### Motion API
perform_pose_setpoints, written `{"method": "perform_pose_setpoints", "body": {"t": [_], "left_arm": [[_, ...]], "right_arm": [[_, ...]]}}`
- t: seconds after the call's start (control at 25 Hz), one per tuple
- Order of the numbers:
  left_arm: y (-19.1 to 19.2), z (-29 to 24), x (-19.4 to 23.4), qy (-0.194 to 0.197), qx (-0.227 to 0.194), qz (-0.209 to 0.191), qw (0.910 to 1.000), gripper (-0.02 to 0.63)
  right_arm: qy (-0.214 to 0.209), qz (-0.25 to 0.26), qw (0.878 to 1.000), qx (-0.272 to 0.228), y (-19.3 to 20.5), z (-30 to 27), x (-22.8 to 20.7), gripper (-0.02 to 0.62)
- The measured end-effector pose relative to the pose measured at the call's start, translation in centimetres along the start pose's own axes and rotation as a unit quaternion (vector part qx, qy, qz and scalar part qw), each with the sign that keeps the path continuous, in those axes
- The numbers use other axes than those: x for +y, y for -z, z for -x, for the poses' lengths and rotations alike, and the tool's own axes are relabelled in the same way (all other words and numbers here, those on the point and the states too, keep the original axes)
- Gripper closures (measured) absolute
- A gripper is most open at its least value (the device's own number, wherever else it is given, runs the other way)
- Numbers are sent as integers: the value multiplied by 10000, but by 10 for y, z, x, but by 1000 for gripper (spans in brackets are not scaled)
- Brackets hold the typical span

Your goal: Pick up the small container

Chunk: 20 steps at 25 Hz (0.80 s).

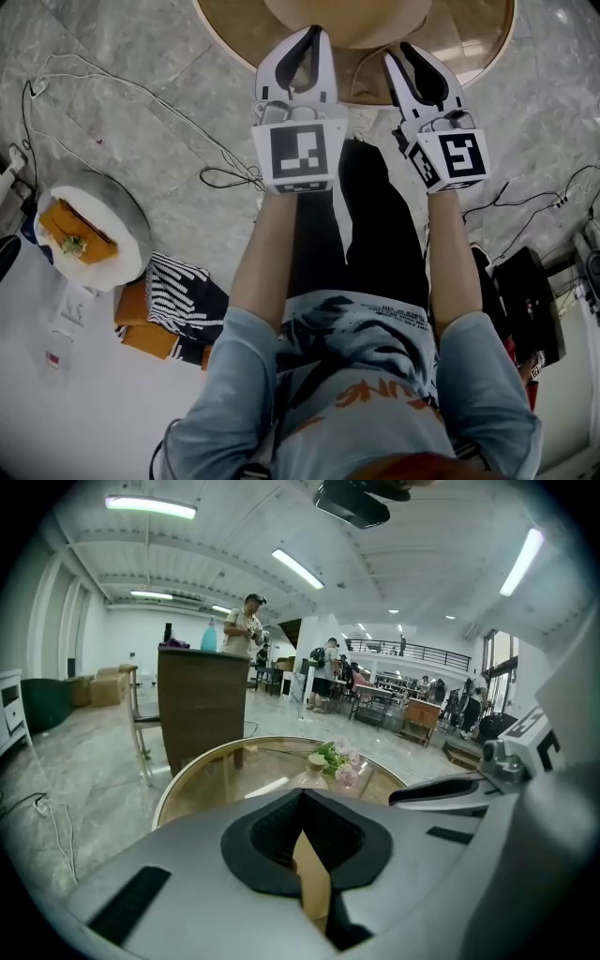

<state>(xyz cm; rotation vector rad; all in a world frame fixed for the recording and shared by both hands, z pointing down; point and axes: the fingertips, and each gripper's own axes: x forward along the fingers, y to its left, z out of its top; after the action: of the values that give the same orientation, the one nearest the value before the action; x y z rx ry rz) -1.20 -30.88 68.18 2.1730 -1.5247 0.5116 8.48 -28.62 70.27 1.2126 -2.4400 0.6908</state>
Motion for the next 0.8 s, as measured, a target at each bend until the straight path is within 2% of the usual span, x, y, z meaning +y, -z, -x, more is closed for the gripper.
{"method": "perform_pose_setpoints", "body": {"t": [0.2, 0.44, 0.6, 0.8], "left_arm": [[0, -14, 5, 146, 71, -63, 9998, 582], [-2, -29, 12, 361, 103, 13, 9993, 582], [-1, -38, 15, 536, 159, -29, 9984, 583], [5, -45, 23, 505, 324, -113, 9981, 583]], "right_arm": [[82, 149, 9998, 129, 2, -35, -11, 453], [236, 344, 9991, 13, -9, -75, -29, 403], [347, 514, 9980, -133, -20, -98, -43, 391], [286, 799, 9963, -144, -23, -115, -49, 393]]}}
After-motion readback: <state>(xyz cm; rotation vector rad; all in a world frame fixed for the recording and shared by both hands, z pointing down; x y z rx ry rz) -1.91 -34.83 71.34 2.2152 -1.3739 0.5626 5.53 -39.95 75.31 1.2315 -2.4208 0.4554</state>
